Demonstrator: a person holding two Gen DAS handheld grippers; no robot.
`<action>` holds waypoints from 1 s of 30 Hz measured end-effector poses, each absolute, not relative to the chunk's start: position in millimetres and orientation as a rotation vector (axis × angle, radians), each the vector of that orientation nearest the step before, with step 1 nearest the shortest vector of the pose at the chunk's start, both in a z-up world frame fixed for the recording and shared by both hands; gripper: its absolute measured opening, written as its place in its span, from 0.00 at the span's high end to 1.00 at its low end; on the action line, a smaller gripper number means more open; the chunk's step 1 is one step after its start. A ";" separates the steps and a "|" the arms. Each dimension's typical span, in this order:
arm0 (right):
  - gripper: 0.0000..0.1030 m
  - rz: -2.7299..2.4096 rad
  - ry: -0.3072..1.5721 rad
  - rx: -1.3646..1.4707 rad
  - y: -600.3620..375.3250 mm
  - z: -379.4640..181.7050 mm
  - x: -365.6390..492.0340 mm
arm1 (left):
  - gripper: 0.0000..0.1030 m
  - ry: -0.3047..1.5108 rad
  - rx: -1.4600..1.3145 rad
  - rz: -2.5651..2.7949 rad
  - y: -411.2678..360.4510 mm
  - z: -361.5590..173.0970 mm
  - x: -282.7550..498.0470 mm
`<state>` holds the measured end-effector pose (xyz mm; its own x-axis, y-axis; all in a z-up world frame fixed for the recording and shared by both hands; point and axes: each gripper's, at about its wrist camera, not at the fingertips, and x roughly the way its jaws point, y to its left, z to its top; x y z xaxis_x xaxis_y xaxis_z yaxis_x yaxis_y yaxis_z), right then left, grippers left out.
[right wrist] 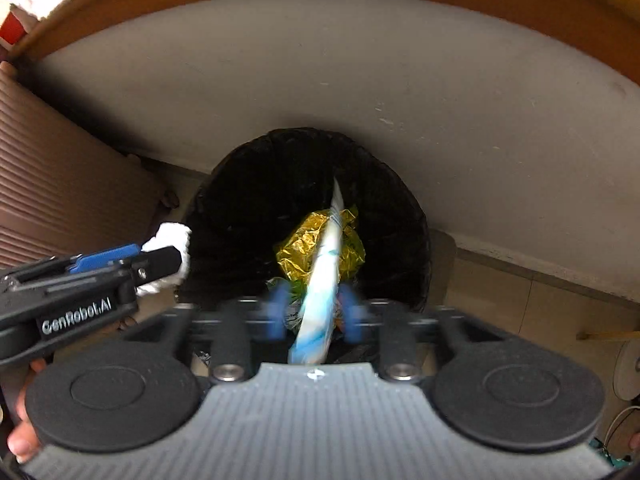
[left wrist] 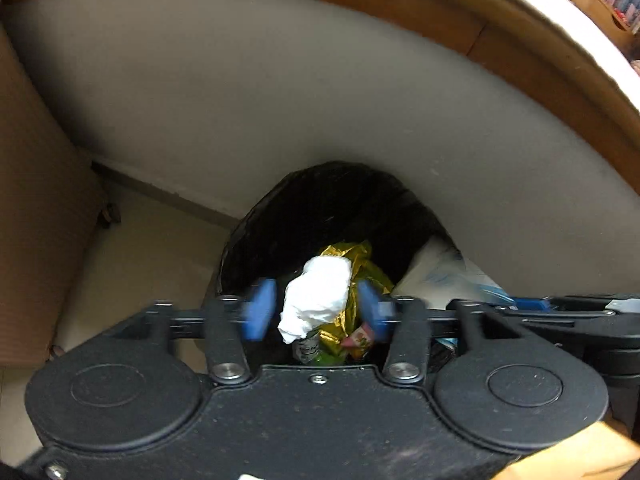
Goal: Collect trash
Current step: 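Open both tools to drop the tissue and packet into the bin, then raise both tools back over the remaining wrappers on the bed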
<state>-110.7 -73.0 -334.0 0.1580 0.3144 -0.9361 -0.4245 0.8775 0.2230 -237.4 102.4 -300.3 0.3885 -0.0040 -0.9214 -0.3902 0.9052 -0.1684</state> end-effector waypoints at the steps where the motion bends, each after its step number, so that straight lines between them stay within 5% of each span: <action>1: 0.40 0.529 1.309 -0.100 -72.2 -335.0 -110.6 | 0.35 1.149 -0.399 0.258 103.2 -300.9 -238.6; 4: 0.40 0.531 1.320 -0.103 -70.7 -334.7 -111.0 | 0.26 1.138 -0.412 0.274 105.8 -299.8 -239.5; 13: 0.37 0.522 1.280 -0.107 -77.7 -297.2 -105.2 | 0.25 1.107 -0.393 0.277 108.8 -257.6 -220.9; 30: 0.27 0.341 0.861 -0.050 -138.9 -62.3 -19.7 | 0.13 0.751 -0.271 0.138 103.8 -38.3 -87.0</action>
<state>-19.7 -138.9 -62.3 0.6008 0.2747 -0.7507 -0.3144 0.9446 0.0940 -87.0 103.8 -38.3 0.7239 0.0266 -0.6894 -0.2196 0.9562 -0.1936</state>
